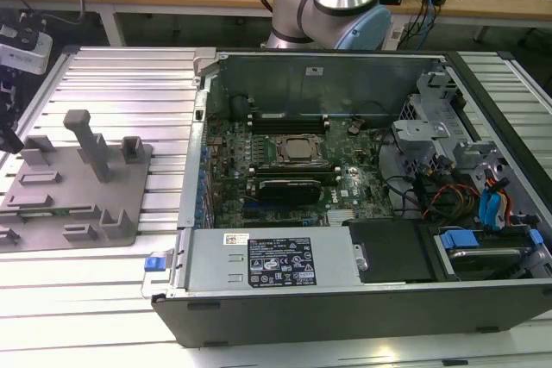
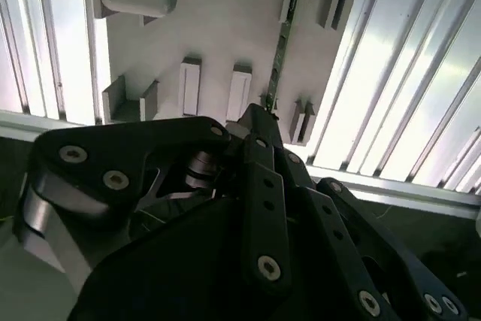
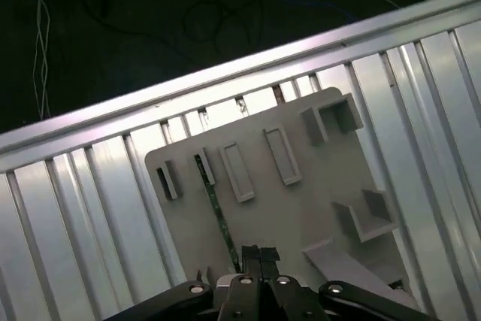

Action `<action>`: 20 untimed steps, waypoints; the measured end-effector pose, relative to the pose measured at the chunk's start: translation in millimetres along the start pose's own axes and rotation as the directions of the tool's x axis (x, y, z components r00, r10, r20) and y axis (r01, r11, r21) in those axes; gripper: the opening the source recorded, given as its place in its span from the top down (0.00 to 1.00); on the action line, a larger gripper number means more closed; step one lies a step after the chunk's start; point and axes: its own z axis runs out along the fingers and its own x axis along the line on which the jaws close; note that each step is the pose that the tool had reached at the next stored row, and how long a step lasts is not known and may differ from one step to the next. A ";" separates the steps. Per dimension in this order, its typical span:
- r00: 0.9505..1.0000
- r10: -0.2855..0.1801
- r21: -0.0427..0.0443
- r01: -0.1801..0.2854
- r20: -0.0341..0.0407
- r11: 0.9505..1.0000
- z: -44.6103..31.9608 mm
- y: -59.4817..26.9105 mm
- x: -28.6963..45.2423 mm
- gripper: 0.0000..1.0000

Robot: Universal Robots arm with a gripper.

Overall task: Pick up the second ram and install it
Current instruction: 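Pick up the second ram and move it above second insertion slot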

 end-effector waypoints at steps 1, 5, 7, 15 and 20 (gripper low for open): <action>1.000 -0.020 -0.001 0.020 -0.001 1.000 0.6 0.0 0.0 0.92; 0.987 -0.160 -0.005 0.160 -0.007 0.987 6.2 -0.3 0.1 0.92; 0.980 -0.201 -0.007 0.201 -0.008 0.980 7.0 -0.3 0.2 0.92; 0.979 -0.202 -0.007 0.202 -0.004 0.979 18.5 -2.4 5.9 0.92; 0.979 -0.202 -0.007 0.202 -0.003 0.979 23.9 -3.5 8.7 0.92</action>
